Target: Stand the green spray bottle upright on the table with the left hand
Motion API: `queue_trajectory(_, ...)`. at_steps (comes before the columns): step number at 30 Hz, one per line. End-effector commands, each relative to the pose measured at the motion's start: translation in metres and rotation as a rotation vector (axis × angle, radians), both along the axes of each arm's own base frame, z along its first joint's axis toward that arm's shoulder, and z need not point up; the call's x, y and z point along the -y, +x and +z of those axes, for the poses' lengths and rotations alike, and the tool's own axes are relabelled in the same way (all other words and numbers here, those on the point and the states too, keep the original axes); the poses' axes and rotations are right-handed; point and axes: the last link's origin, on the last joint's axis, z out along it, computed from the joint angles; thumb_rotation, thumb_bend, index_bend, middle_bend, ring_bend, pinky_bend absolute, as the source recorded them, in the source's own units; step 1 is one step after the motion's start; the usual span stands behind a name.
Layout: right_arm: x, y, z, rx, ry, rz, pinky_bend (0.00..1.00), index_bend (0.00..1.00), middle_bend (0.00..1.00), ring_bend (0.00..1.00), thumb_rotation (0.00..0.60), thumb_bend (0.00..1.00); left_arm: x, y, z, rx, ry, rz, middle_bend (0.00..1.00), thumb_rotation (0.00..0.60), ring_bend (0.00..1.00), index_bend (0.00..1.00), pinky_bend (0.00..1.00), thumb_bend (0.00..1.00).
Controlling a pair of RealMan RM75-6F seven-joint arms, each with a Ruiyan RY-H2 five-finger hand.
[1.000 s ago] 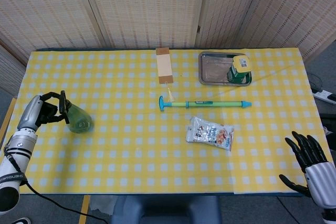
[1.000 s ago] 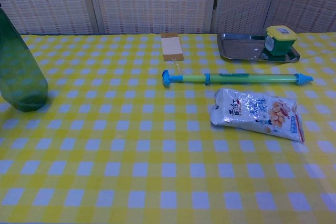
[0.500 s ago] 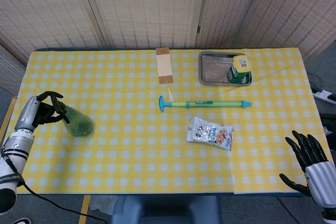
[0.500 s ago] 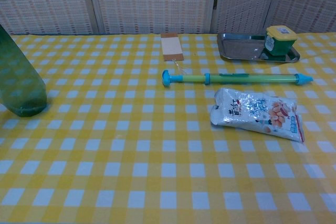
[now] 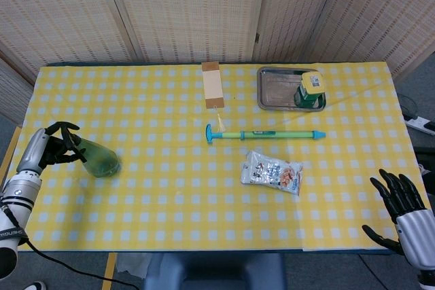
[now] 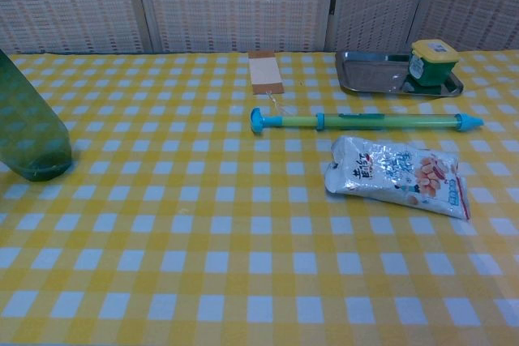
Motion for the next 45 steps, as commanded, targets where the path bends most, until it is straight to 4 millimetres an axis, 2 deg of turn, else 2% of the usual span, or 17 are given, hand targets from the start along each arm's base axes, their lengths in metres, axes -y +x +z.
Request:
queue_trajectory(1,0.000,0.000,0.000,0.000,0.000,-0.001,0.00,0.00,0.00,0.00,0.600,0.20,0.000,0.000,0.000,0.000,-0.002,-0.003,1.00,0.600,1.00,0.37,1.00,0.27)
queue_trajectory(8,0.001,0.000,-0.001,-0.002,0.004,0.000,0.00,0.00,0.00,0.00,0.600,0.20,0.004,-0.004,-0.001,0.010,-0.001,-0.003,1.00,0.600,1.00,0.34,1.00,0.20)
queue_trajectory(25,0.003,0.000,-0.003,-0.010,0.011,-0.006,0.00,0.00,0.00,0.00,0.600,0.20,0.015,-0.030,-0.005,-0.019,-0.008,0.023,1.00,0.600,1.00,0.32,1.00,0.20)
queue_trajectory(31,0.003,0.000,-0.002,-0.005,0.005,-0.009,0.00,0.00,0.00,0.00,0.600,0.20,0.037,-0.050,0.004,-0.086,0.068,0.052,1.00,0.600,1.00,0.35,1.00,0.20)
queue_trajectory(36,0.002,0.001,-0.005,-0.013,0.019,-0.006,0.00,0.00,0.00,0.00,0.600,0.20,0.065,-0.068,0.010,-0.313,0.189,0.014,1.00,0.600,0.99,0.35,1.00,0.19)
queue_trajectory(37,0.002,0.001,-0.005,-0.014,0.019,-0.007,0.00,0.00,0.00,0.00,0.600,0.20,0.070,-0.073,0.011,-0.380,0.222,0.009,1.00,0.600,0.97,0.35,1.00,0.19)
queue_trajectory(38,0.002,0.001,-0.006,-0.015,0.019,-0.008,0.00,0.00,0.00,0.00,0.600,0.20,0.077,-0.076,0.010,-0.431,0.247,0.002,0.96,0.600,0.88,0.36,0.98,0.19)
queue_trajectory(39,0.002,0.001,-0.006,-0.017,0.019,-0.010,0.00,0.00,0.00,0.00,0.600,0.20,0.088,-0.080,0.007,-0.473,0.265,-0.007,0.85,0.600,0.74,0.36,0.88,0.18)
queue_trajectory(42,0.003,0.001,-0.008,-0.021,0.019,-0.013,0.00,0.00,0.00,0.00,0.600,0.20,0.120,-0.086,-0.002,-0.544,0.276,-0.081,0.46,0.600,0.36,0.32,0.46,0.17)
queue_trajectory(45,0.004,0.001,-0.010,-0.026,0.024,-0.019,0.00,0.00,0.00,0.00,0.600,0.20,0.152,-0.101,-0.011,-0.630,0.273,-0.075,0.26,0.600,0.17,0.24,0.22,0.14)
